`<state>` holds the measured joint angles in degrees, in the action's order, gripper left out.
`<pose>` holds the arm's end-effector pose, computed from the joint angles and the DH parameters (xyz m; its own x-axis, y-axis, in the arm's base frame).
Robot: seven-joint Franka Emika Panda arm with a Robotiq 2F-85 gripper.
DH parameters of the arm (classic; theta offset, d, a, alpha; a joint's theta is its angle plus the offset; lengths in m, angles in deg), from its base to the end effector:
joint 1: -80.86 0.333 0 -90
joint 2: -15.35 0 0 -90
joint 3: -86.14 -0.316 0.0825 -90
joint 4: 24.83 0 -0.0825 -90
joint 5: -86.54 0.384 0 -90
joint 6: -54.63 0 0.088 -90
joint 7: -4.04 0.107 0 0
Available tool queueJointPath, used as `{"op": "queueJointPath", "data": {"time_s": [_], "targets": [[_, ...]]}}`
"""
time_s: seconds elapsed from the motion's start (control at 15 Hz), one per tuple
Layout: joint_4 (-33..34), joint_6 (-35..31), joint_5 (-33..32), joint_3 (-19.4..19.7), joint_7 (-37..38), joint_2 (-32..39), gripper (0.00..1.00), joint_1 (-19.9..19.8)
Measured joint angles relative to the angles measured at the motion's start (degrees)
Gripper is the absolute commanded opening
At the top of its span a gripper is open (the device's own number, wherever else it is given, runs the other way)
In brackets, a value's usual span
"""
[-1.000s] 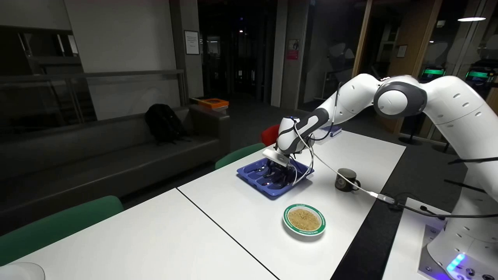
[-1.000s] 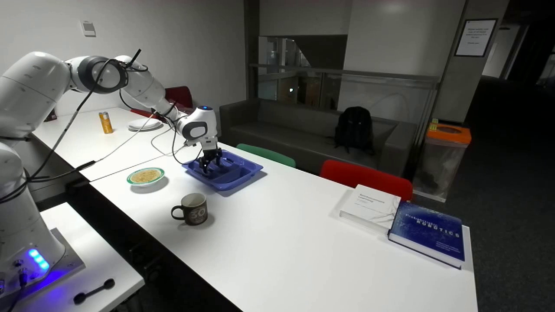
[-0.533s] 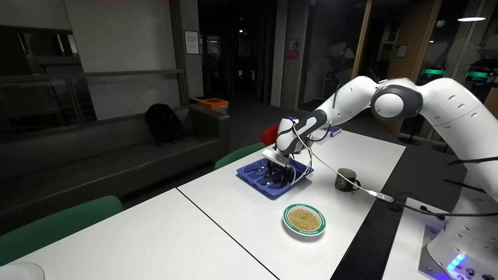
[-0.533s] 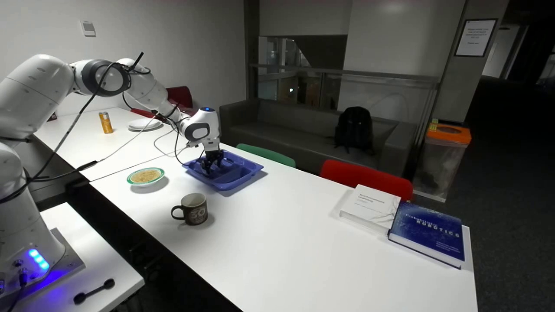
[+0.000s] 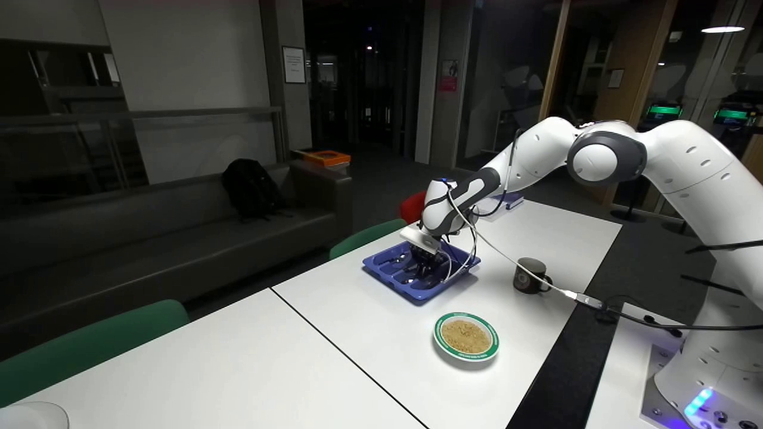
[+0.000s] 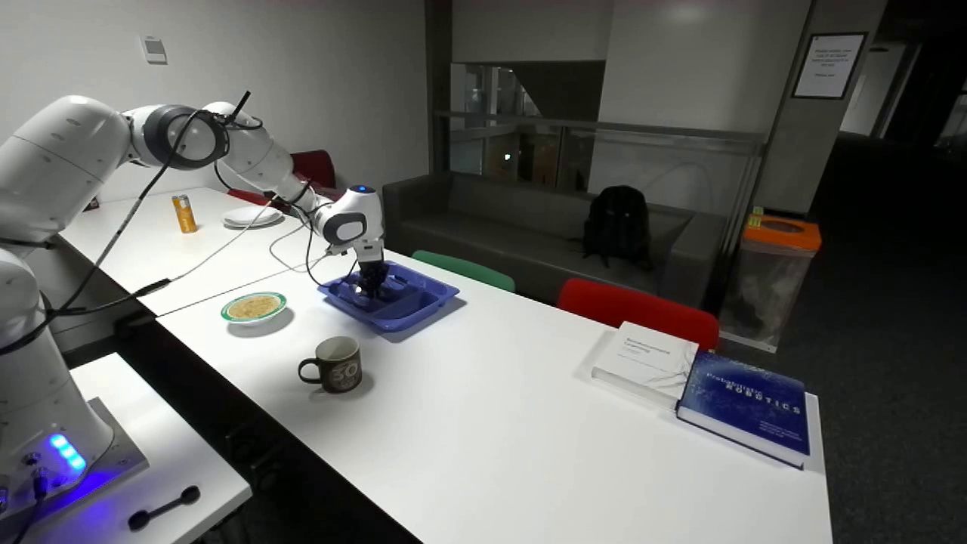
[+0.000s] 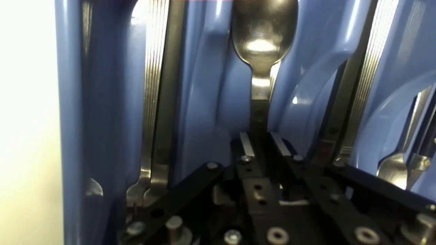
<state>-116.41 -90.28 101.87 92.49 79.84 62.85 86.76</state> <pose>0.7015 0.0022 0.1548 0.0732 -0.9951 -0.0664 -0.9903 -0.0647 -0.1229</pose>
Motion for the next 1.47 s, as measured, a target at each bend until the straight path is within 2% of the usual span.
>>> {"op": "queueJointPath", "data": {"time_s": [0.07,0.6,0.87,1.2,1.33,1.47], "targets": [[0.00,0.00,0.00,0.00,0.03,0.00,0.03,0.00],[-0.01,-0.02,-0.63,0.28,0.44,-0.40,0.03,0.53],[-2.22,-0.79,-4.20,2.80,4.57,-4.48,0.03,3.69],[-10.62,-1.53,-15.19,8.42,15.40,-15.42,0.03,10.17],[-14.18,-1.65,-22.32,10.60,21.52,-19.70,0.03,12.69],[-17.98,-2.83,-32.31,15.09,30.36,-23.17,0.03,17.38]]}}
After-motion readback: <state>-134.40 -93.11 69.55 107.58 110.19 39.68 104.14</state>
